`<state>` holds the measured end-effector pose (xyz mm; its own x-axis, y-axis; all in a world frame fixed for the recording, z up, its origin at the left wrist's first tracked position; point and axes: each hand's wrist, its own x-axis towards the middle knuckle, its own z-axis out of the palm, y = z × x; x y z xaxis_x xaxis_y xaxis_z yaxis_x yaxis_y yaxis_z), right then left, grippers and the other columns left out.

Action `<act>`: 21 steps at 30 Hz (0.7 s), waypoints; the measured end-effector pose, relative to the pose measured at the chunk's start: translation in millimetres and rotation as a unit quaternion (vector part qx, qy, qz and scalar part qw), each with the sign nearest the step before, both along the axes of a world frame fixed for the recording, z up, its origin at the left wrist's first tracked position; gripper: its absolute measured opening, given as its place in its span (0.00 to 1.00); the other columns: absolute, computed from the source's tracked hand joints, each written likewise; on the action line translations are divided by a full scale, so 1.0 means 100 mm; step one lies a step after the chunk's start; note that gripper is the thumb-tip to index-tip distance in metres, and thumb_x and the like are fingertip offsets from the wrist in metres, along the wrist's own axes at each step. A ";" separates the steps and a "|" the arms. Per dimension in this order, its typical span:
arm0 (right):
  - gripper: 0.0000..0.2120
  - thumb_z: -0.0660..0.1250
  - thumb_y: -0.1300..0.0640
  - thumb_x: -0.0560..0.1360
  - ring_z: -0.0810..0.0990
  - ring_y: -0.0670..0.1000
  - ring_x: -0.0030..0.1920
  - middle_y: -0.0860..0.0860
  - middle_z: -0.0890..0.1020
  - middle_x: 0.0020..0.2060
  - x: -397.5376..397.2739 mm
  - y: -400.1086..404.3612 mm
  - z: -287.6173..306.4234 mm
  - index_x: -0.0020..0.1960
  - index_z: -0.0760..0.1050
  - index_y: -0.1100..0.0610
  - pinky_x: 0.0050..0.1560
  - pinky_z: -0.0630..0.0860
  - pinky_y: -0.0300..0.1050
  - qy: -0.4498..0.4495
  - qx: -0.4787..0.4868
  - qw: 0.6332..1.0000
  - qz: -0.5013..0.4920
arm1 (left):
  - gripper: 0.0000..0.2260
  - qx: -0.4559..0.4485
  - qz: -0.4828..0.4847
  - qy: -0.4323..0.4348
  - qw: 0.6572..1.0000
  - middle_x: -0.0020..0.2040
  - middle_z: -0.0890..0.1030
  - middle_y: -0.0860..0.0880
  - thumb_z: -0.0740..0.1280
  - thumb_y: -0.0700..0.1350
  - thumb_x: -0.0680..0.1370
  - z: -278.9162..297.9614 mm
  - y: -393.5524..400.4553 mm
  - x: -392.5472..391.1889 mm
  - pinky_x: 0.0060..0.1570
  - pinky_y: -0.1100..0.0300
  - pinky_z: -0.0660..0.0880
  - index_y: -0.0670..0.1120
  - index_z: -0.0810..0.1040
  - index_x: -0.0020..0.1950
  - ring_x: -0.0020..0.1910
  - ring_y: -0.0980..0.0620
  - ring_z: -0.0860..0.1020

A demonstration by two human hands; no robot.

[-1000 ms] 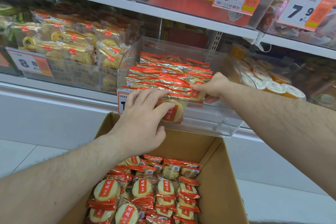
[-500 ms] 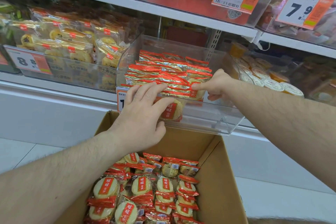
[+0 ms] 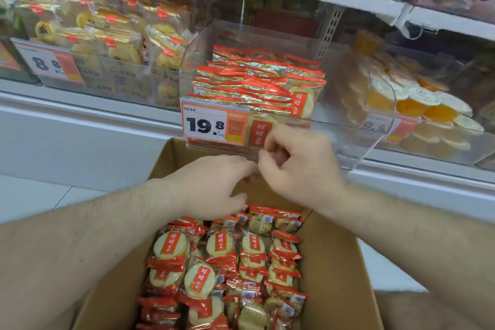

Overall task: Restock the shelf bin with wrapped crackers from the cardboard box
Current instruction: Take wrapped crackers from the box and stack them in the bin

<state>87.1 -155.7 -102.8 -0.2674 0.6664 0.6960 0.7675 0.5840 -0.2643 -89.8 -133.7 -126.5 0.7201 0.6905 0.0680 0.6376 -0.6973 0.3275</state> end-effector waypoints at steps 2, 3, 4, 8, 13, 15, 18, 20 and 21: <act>0.04 0.68 0.58 0.67 0.72 0.47 0.28 0.41 0.68 0.26 -0.09 -0.02 -0.38 0.35 0.74 0.55 0.29 0.72 0.41 -0.006 -0.066 0.998 0.009 | 0.16 -0.059 0.010 0.084 0.995 0.51 0.72 0.56 0.66 0.48 0.76 -0.12 0.06 -0.04 0.52 0.60 0.72 0.49 0.72 0.64 0.56 0.52 0.74; 0.04 0.68 0.58 0.67 0.73 0.48 0.29 0.41 0.68 0.26 -0.11 0.02 -0.59 0.35 0.74 0.54 0.31 0.74 0.43 -0.012 -0.121 0.993 -0.007 | 0.19 -0.082 0.017 0.118 0.990 0.56 0.73 0.53 0.65 0.48 0.76 -0.18 0.10 -0.08 0.55 0.57 0.73 0.49 0.71 0.67 0.58 0.51 0.74; 0.05 0.68 0.58 0.68 0.75 0.50 0.30 0.42 0.69 0.25 -0.12 0.07 -0.79 0.36 0.74 0.54 0.33 0.75 0.46 -0.015 -0.189 0.981 -0.033 | 0.21 -0.102 0.026 0.140 0.985 0.60 0.74 0.52 0.65 0.48 0.76 -0.23 0.14 -0.12 0.58 0.56 0.73 0.50 0.70 0.69 0.60 0.51 0.74; 0.04 0.66 0.57 0.70 0.79 0.54 0.37 0.47 0.78 0.30 -0.20 0.24 -1.55 0.37 0.74 0.53 0.39 0.77 0.48 0.019 -0.390 0.913 -0.118 | 0.20 -0.142 0.057 0.148 0.977 0.62 0.75 0.52 0.65 0.48 0.76 -0.37 0.26 -0.28 0.60 0.56 0.73 0.52 0.71 0.69 0.57 0.54 0.74; 0.08 0.66 0.52 0.72 0.81 0.56 0.51 0.51 0.83 0.48 -0.72 0.25 -2.24 0.49 0.78 0.52 0.46 0.78 0.46 -0.055 -0.558 0.824 -0.081 | 0.19 -0.167 0.082 0.154 0.970 0.62 0.76 0.53 0.66 0.50 0.77 -0.50 0.33 -0.43 0.56 0.61 0.72 0.51 0.72 0.68 0.52 0.56 0.71; 0.26 0.67 0.40 0.70 0.79 0.57 0.56 0.52 0.77 0.60 -0.98 0.18 -2.41 0.64 0.73 0.50 0.46 0.78 0.48 -0.087 -0.559 0.822 -0.064 | 0.20 -0.184 0.093 0.154 0.966 0.62 0.76 0.53 0.66 0.49 0.77 -0.52 0.36 -0.48 0.57 0.61 0.72 0.51 0.72 0.68 0.54 0.56 0.73; 0.41 0.68 0.32 0.68 0.73 0.61 0.65 0.53 0.60 0.74 -1.28 0.06 -2.57 0.75 0.60 0.45 0.56 0.77 0.54 -0.215 -0.510 0.833 -0.003 | 0.20 -0.199 0.113 0.148 0.962 0.63 0.76 0.53 0.66 0.48 0.77 -0.53 0.39 -0.54 0.59 0.56 0.74 0.51 0.72 0.69 0.57 0.53 0.75; 0.39 0.68 0.35 0.72 0.69 0.62 0.70 0.54 0.55 0.78 -1.36 0.02 -2.63 0.77 0.57 0.47 0.63 0.74 0.56 -0.257 -0.499 0.827 0.016 | 0.20 -0.204 0.118 0.150 0.960 0.63 0.76 0.52 0.66 0.48 0.77 -0.54 0.38 -0.56 0.58 0.57 0.74 0.51 0.71 0.69 0.55 0.54 0.74; 0.37 0.67 0.38 0.74 0.67 0.61 0.72 0.55 0.54 0.79 -1.35 0.00 -2.66 0.78 0.57 0.48 0.66 0.72 0.55 -0.256 -0.502 0.826 0.019 | 0.20 -0.208 0.120 0.152 0.959 0.63 0.76 0.52 0.65 0.48 0.77 -0.54 0.38 -0.57 0.57 0.58 0.74 0.51 0.71 0.70 0.54 0.54 0.73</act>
